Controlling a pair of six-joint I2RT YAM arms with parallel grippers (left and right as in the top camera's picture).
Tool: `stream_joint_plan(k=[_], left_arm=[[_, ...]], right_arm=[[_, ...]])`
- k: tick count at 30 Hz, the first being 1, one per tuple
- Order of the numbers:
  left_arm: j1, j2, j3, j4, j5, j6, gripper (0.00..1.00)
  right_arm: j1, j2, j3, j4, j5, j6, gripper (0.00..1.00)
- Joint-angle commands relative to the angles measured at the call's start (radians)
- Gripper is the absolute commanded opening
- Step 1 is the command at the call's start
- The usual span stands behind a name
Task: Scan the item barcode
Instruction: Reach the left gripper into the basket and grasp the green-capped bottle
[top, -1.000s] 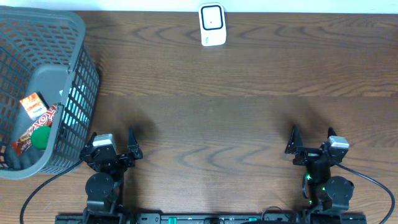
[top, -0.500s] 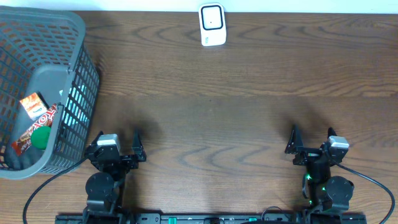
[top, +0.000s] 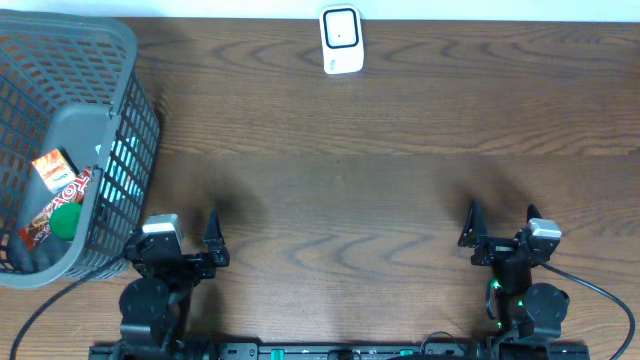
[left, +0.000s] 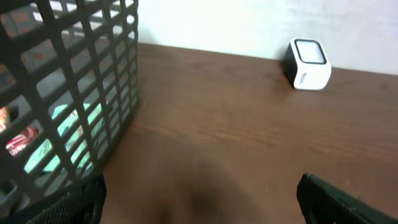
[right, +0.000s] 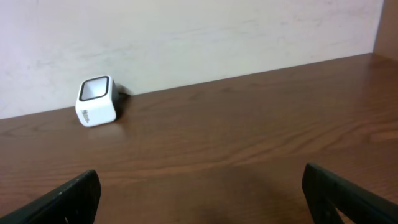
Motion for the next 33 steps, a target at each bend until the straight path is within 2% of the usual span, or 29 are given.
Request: stream_joint_plan(k=[1, 6, 9, 12, 16, 23, 27, 29, 31, 33], left_arm=[[0.004, 0.092, 0.108, -0.048, 0.016, -0.012, 0.98], [0.004, 0.246, 0.238, -0.168, 0.022, -0.012, 0.98], [0.004, 0.333, 0.311, -0.239, 0.105, -0.012, 0.98], [0.004, 0.393, 0.329, -0.235, 0.260, -0.012, 0.98], [0.004, 0.439, 0.330, -0.218, 0.378, -0.011, 0.98], [0.004, 0.531, 0.392, -0.278, 0.407, -0.038, 0.98], [0.005, 0.657, 0.586, -0.356, 0.401, -0.086, 0.98], [0.005, 0.793, 0.813, -0.457, 0.366, -0.141, 0.98], [0.005, 0.885, 0.974, -0.542, 0.277, -0.188, 0.98], [0.014, 0.990, 1.161, -0.663, 0.127, -0.260, 0.98]], right_arm=[[0.006, -0.005, -0.002, -0.004, 0.005, 0.010, 0.99], [0.006, -0.005, -0.002, -0.004, 0.005, 0.010, 0.99], [0.006, -0.003, -0.002, -0.004, 0.005, 0.010, 0.99], [0.006, 0.001, -0.002, -0.004, 0.005, 0.010, 0.99], [0.006, 0.001, -0.002, -0.004, 0.005, 0.010, 0.99], [0.006, 0.001, -0.002, -0.004, 0.005, 0.010, 0.99], [0.006, 0.001, -0.002, -0.004, 0.005, 0.010, 0.99], [0.006, 0.001, -0.002, -0.004, 0.005, 0.010, 0.99], [0.006, 0.001, -0.002, -0.004, 0.005, 0.010, 0.99], [0.006, 0.001, -0.002, -0.004, 0.005, 0.010, 0.99]])
